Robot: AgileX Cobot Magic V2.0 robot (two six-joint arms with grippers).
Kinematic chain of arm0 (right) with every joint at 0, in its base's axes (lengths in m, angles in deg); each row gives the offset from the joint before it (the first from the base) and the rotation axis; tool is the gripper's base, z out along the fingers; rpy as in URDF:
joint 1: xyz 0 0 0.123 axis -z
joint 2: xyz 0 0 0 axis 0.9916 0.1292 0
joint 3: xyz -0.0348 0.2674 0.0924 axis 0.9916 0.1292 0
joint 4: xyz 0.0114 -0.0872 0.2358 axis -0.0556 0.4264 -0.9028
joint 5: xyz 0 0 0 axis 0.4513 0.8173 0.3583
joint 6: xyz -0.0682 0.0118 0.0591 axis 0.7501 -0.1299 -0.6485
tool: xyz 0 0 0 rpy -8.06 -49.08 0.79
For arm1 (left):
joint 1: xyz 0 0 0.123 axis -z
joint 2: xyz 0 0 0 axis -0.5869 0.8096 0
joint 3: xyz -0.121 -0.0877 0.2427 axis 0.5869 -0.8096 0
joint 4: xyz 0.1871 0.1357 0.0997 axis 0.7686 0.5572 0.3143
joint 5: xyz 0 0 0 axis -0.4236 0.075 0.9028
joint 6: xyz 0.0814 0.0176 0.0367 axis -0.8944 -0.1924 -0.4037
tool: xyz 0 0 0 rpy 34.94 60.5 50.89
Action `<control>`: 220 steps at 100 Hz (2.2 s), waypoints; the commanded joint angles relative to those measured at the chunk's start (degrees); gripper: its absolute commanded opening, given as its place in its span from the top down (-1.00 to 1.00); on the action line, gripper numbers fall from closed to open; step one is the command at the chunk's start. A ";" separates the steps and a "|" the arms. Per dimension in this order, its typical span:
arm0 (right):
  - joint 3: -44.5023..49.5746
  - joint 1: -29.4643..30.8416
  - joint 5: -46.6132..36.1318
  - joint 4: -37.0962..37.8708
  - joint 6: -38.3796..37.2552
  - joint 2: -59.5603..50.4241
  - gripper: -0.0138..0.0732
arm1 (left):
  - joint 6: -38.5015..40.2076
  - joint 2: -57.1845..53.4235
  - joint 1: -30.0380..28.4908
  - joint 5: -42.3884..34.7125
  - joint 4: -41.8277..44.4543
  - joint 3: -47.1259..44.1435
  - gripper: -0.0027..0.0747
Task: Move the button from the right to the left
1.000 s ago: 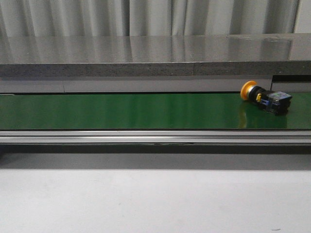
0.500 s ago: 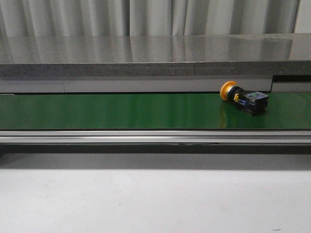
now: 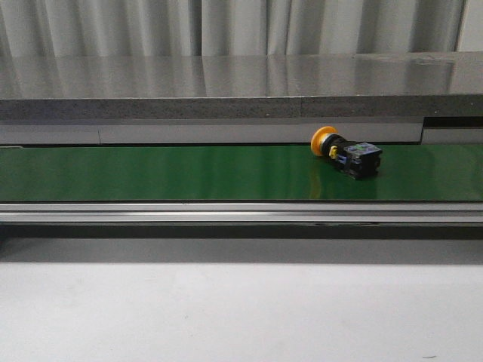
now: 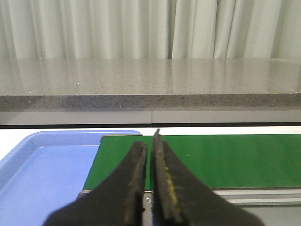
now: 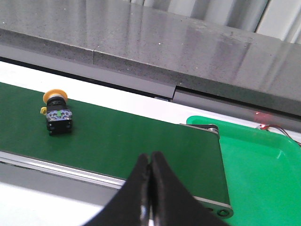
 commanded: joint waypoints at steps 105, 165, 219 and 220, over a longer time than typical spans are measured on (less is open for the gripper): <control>-1.45 0.06 -3.93 -1.05 0.47 0.49 0.84 | 0.63 10.22 -0.12 5.42 -6.04 14.69 0.92; -1.45 0.06 -3.93 -1.05 0.47 0.49 0.84 | -0.19 47.64 -0.12 31.79 -12.28 45.55 0.92; -1.45 0.06 -3.93 -1.05 0.47 0.49 0.84 | -3.37 53.89 -0.12 31.56 -12.42 46.46 -0.62; -1.45 0.06 -3.93 -1.05 0.47 0.49 0.84 | -3.37 53.89 -0.12 31.56 -12.42 46.46 -0.66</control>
